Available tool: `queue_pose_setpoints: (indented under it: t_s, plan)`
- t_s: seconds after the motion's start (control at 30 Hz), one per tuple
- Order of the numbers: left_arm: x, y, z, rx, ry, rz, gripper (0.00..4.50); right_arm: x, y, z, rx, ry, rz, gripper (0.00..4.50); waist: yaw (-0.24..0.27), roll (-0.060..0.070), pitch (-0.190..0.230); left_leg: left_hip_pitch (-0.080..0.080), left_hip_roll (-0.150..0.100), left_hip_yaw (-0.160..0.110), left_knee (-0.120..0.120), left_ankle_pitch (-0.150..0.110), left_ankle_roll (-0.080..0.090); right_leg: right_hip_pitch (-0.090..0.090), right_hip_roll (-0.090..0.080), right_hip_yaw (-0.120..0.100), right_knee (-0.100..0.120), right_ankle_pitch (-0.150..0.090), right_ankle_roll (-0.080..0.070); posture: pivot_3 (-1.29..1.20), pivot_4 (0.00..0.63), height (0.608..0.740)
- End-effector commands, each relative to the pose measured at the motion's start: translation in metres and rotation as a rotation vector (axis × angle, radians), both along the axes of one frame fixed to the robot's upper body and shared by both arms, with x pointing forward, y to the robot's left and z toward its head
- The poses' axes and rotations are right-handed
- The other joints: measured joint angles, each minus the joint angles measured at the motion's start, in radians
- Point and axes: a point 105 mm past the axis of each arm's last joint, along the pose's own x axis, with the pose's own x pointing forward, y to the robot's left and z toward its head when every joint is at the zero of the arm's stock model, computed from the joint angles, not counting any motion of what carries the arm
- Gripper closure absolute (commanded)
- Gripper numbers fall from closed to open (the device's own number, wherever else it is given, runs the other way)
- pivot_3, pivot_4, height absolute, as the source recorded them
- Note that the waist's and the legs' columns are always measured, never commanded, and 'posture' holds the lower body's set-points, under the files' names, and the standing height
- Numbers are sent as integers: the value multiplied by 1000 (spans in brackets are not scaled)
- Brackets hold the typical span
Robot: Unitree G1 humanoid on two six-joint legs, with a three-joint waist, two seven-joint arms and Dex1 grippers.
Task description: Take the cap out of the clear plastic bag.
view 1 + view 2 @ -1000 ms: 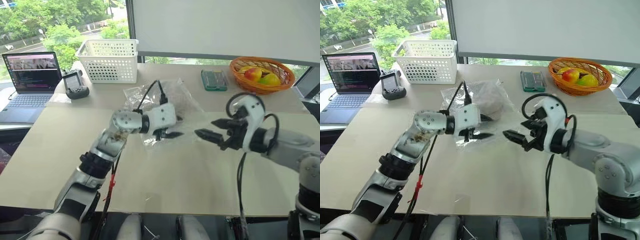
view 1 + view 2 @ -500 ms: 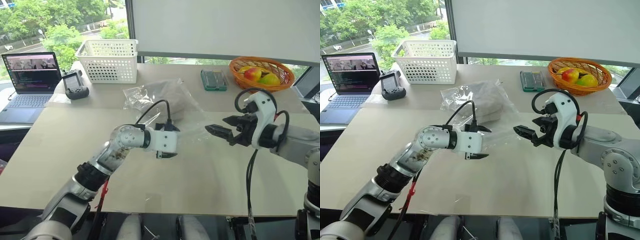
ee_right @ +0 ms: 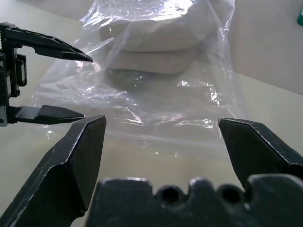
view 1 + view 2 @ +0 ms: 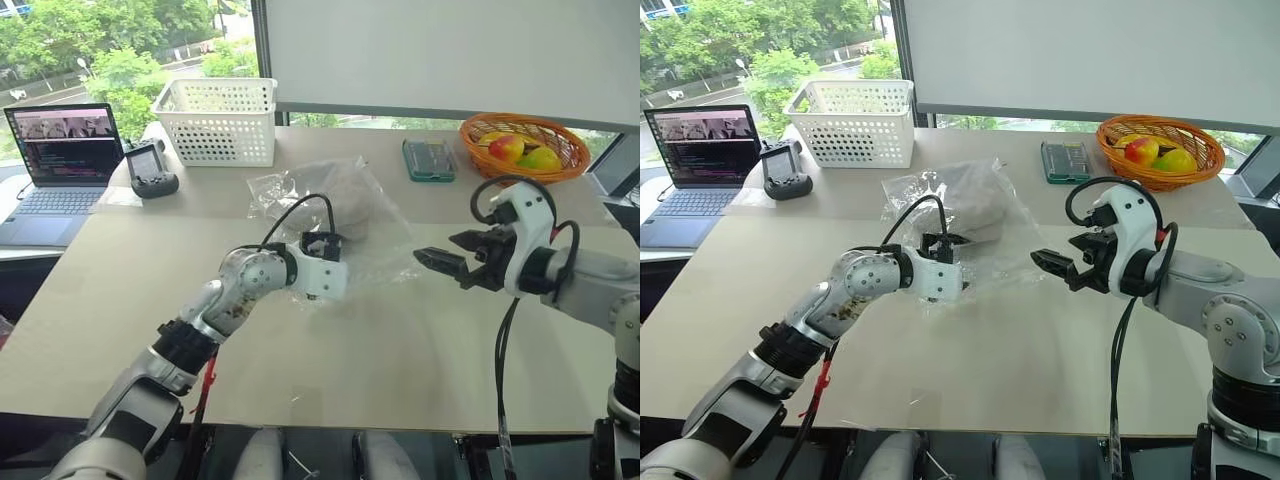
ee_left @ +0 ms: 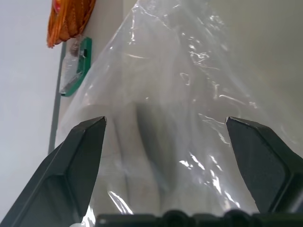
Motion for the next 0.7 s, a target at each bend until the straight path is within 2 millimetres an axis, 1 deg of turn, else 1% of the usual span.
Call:
queue_pose_setpoints:
  t_s: [0.03, 0.07, 0.13, 0.23, 0.33, 0.43, 0.6, 0.7]
  plan:
    - [-12, -10, 9, -164, 159, -17, 161, 0, 2, 12, 10, -58, 5, 0, 0, 0, 0, 0, 0, 0, 0, 0, 0, 0, 0, 0, 0, 0, 0, 0, 150, 740]
    - [-23, -15, 6, -180, 231, -56, 161, 0, 2, 11, 12, -54, 10, 0, 1, 0, 0, 0, 0, 0, 0, 0, 0, 0, 0, 0, 0, 0, 0, 0, 150, 740]
    - [-35, -19, 3, -189, 302, -93, 161, -1, 3, 9, 12, -49, 15, 0, -2, 0, 0, 0, 0, 1, 0, 0, 1, 0, 0, 1, 0, 0, 0, 0, 150, 740]
    - [-44, -14, -5, -171, 329, -74, 161, 0, 3, 9, 13, -50, 12, 0, -2, 0, 0, 0, 0, 0, 0, 0, 1, -1, 0, 0, 0, 0, 0, 0, 150, 740]
    - [-45, -12, -7, -171, 338, -57, 161, 0, 2, 8, 13, -46, 12, 0, -1, 0, 0, 0, 0, 1, 0, 0, 1, 0, 0, 1, 1, 0, 0, 0, 150, 740]
    - [-44, -11, -7, -137, 294, -57, 161, 1, 2, 8, 13, -44, 11, 0, 0, 0, 0, 1, 0, 1, 0, 0, 1, 0, 0, 1, 0, 0, 1, 0, 150, 740]
    - [-37, -2, -12, -64, 150, -43, 161, 2, 4, 8, 9, -40, 17, 0, -1, 0, 0, 0, 0, 1, 0, 0, 1, 0, 0, 1, 0, 0, 0, 0, 150, 740]
    - [-30, 1, -10, -73, 62, -15, 161, 2, 2, 9, 2, -37, 15, 0, 1, 0, 0, 0, 0, 1, 0, 0, 1, 0, 0, 1, 0, 0, 0, 0, 150, 740]
